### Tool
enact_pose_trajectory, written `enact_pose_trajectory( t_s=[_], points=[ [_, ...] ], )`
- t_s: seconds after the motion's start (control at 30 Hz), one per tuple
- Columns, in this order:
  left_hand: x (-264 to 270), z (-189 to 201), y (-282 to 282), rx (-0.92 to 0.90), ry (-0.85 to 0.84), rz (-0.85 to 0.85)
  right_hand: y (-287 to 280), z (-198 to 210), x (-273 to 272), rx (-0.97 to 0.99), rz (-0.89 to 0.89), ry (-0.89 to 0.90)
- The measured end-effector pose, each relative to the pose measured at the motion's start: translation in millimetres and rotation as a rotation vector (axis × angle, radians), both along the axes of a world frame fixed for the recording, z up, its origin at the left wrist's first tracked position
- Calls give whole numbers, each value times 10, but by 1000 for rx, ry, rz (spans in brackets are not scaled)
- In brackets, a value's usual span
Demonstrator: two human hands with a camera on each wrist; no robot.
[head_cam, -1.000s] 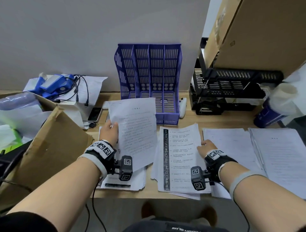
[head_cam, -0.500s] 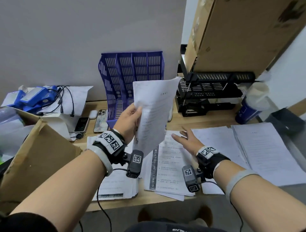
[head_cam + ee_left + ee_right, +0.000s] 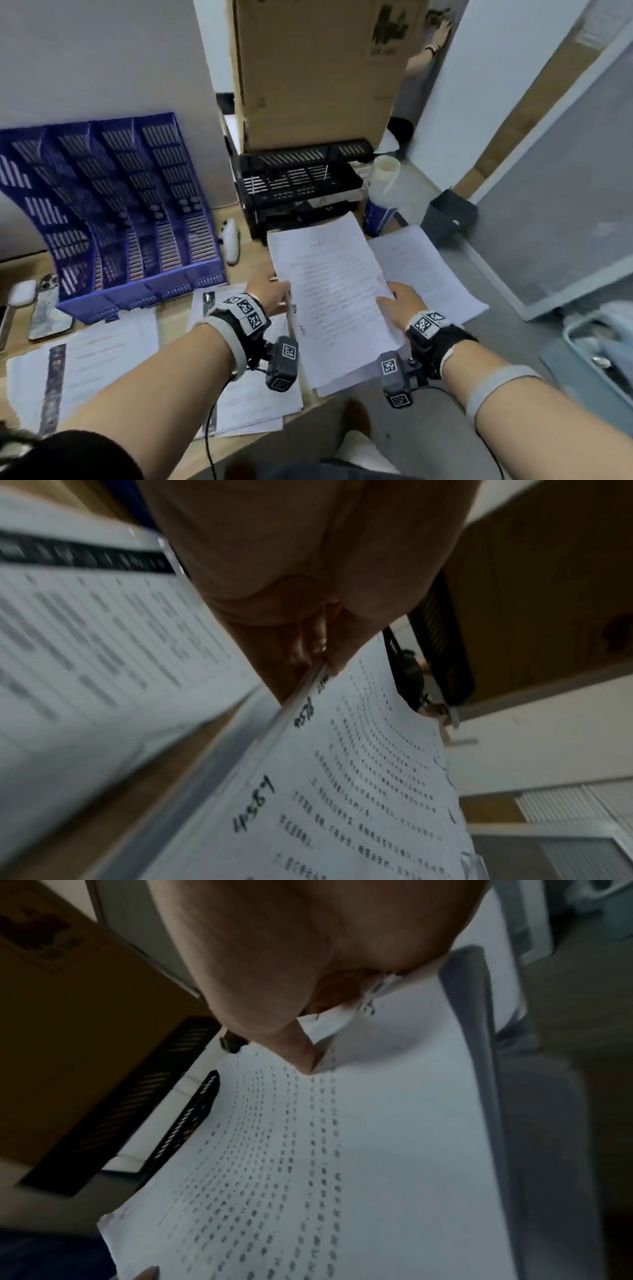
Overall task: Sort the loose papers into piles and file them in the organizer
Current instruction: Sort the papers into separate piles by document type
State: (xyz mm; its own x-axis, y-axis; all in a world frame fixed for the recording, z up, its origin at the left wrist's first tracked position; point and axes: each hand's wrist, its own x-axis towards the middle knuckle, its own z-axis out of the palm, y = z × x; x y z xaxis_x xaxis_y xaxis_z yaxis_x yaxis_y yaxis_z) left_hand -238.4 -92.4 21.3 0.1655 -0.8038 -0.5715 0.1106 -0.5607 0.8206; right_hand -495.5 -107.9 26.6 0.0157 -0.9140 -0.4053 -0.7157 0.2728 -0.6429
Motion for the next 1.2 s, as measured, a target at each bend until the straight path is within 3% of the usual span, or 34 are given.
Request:
enact_pose_trajectory(
  t_s=[0.13, 0.33, 0.47, 0.6, 0.73, 0.9, 1.1, 1.2],
  points=[
    [-782, -218, -296, 87, 51, -86, -190, -84, -795, 31, -86, 133],
    [-1601, -316, -771, 78, 141, -162, -650, -71, -1628, 63, -127, 211],
    [-1845, -353, -967, 101, 179, -186, -937, -85, -1854, 16, -182, 213],
    [-1712, -366, -954, 138, 214, -120, -1114, -120, -1754, -59, -304, 172],
    [-1234, -385, -782, 140, 154, -13, -1092, -216, -1261, -45, -280, 122],
    [-185, -404, -233, 171, 17, 175, -783, -424, -49, 71, -7, 5],
    [1396, -555, 886, 291, -234, 374, 92, -636, 1689, 347, 260, -259],
    [2044, -608, 1534, 374, -411, 423, 627, -705, 2424, 546, 387, -291]
  ],
)
